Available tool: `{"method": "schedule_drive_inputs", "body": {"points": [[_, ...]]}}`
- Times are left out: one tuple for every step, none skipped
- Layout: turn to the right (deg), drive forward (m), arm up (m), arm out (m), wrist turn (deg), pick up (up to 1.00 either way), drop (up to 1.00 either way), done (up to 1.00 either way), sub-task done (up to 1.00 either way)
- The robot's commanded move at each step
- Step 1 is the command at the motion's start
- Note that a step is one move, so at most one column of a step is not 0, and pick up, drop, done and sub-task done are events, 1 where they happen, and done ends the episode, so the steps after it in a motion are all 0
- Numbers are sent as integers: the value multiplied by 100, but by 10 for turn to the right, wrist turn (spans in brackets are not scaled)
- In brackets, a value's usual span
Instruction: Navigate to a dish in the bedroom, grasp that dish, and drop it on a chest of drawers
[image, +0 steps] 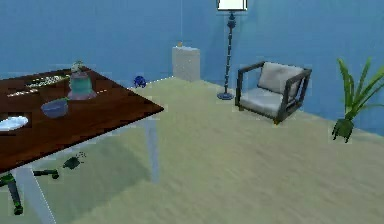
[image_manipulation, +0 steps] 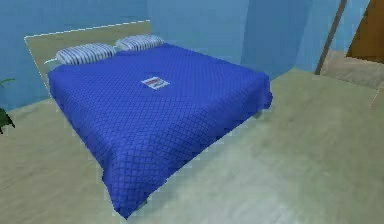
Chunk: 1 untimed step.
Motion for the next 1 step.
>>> {"method": "schedule_drive_inputs", "body": {"points": [[0,85,0,0,0,0,0,0,0]]}}
